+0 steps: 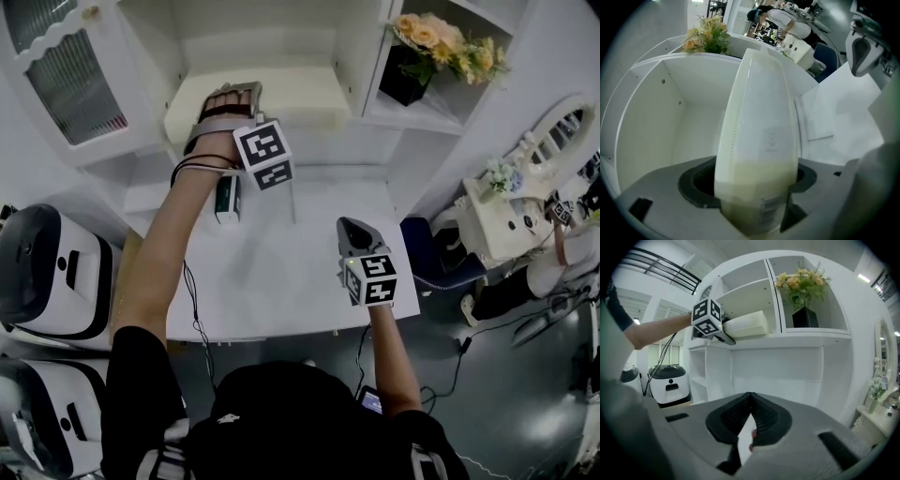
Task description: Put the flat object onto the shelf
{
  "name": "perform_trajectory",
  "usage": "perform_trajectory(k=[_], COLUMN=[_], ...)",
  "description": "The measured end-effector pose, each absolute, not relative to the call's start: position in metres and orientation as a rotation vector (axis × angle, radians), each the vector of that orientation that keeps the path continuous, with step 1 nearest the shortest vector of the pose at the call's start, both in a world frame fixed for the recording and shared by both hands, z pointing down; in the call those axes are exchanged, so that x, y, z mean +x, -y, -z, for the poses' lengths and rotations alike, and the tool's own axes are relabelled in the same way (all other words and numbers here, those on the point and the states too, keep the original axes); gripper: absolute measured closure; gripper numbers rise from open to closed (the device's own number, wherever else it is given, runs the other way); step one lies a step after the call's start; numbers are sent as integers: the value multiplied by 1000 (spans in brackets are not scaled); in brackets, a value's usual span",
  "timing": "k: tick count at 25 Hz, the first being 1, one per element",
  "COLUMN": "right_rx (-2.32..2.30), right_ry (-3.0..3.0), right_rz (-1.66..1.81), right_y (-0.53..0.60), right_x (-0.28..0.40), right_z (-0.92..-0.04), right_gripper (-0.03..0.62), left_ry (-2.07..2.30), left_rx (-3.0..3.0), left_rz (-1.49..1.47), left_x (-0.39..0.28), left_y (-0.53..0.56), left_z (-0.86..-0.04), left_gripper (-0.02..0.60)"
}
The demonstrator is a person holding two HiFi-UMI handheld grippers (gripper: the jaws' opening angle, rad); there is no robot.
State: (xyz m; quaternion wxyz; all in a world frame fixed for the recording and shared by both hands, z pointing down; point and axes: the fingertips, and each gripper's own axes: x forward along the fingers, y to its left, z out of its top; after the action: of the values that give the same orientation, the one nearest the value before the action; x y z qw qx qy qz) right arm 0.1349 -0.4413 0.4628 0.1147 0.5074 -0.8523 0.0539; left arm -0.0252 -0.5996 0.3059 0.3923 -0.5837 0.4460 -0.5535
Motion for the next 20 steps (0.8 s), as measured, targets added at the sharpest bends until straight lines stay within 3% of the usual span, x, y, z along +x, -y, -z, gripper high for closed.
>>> perform_trajectory(k=[20], right_rx=[1473], right_ry=[2457], right_rz=[-188], right_y=[446], right_x=[138], right_z=[-480], right_gripper=[594], left_ry=[-1134], left_rx=[-1563], left_rz=[1438], left_x=[-25], left_y=[631], left_z=[-316], left_gripper=[152])
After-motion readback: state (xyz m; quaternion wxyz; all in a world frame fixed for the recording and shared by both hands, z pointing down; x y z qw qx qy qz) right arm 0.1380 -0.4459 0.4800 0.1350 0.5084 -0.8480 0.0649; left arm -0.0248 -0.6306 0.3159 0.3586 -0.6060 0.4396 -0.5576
